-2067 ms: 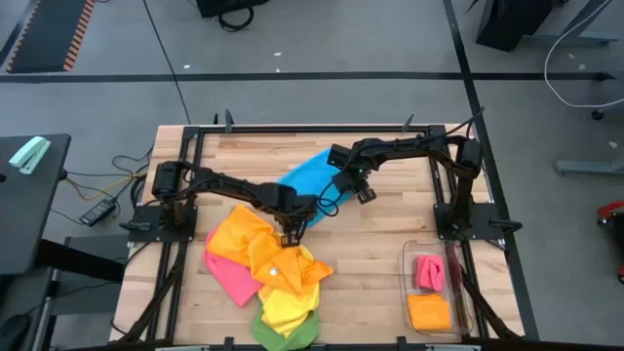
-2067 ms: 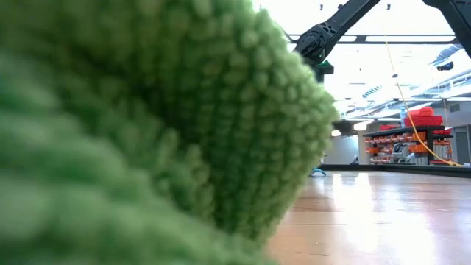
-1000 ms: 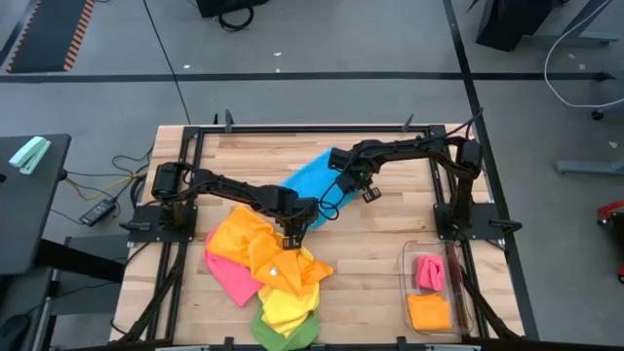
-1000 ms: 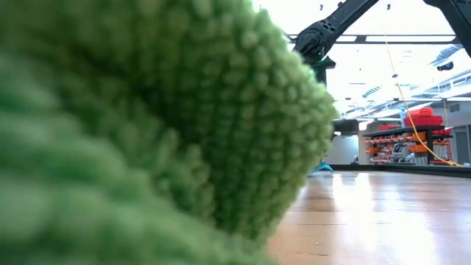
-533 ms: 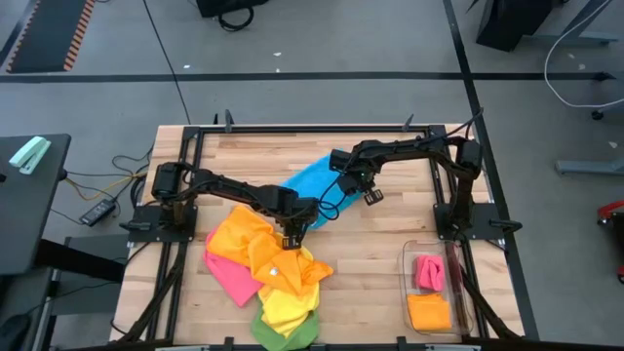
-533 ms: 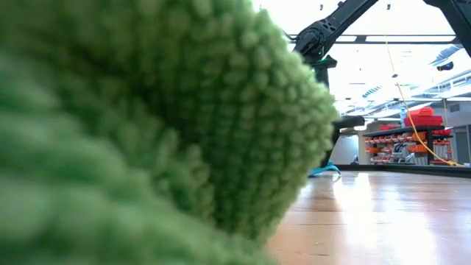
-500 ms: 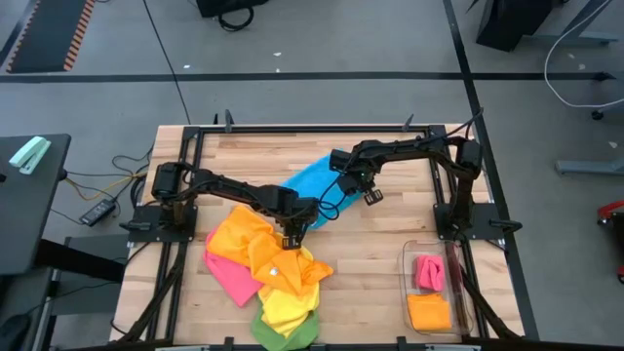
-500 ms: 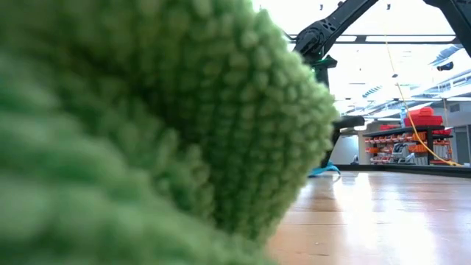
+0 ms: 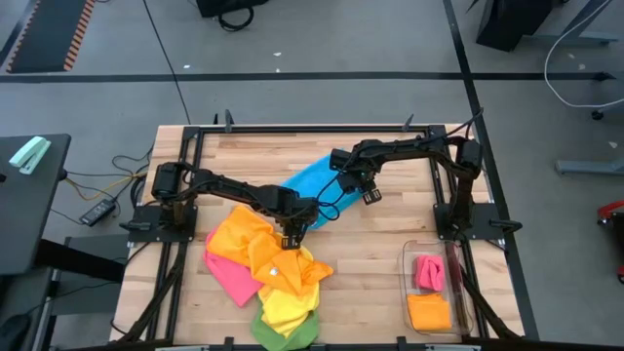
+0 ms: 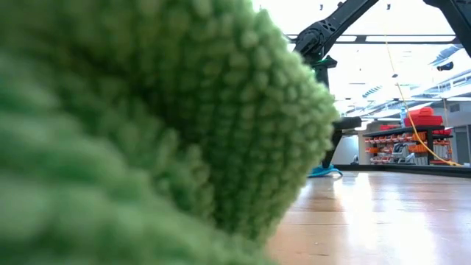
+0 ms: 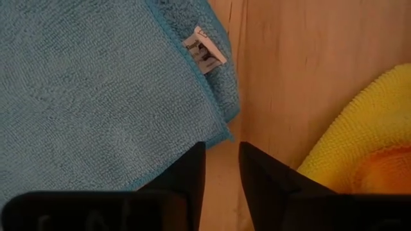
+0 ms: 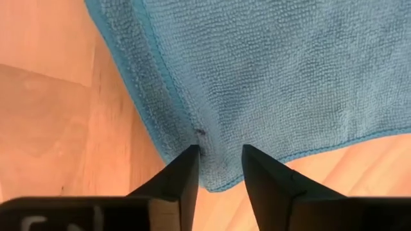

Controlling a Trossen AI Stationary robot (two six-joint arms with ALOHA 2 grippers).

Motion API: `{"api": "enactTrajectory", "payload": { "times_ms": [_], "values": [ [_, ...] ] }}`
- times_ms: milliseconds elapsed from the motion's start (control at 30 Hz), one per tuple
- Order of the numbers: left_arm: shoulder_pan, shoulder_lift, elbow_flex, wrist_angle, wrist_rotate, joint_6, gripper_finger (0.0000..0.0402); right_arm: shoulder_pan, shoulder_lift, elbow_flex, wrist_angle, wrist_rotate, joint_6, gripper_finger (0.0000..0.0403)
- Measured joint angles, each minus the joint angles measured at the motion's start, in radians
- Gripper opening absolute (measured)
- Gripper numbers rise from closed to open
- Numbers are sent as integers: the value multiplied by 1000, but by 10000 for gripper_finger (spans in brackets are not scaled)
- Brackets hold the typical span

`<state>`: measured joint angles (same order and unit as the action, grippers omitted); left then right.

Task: Fold microfiber towels
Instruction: Fold the blue towel

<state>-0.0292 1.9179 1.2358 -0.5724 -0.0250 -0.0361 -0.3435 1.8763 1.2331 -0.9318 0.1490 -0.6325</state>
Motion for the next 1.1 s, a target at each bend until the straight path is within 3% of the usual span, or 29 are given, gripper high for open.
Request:
{"api": "enactTrajectory", "payload": {
  "times_ms": [433,633,1100],
  "values": [
    [0,0,0,-16,0,30,96,0,0,-53,41,-12,27,44],
    [0,0,0,-17,0,48,88,7,0,-44,21,38,39,41],
    [0,-1,0,-23,0,59,84,4,0,21,-133,16,63,41]
  ]
}}
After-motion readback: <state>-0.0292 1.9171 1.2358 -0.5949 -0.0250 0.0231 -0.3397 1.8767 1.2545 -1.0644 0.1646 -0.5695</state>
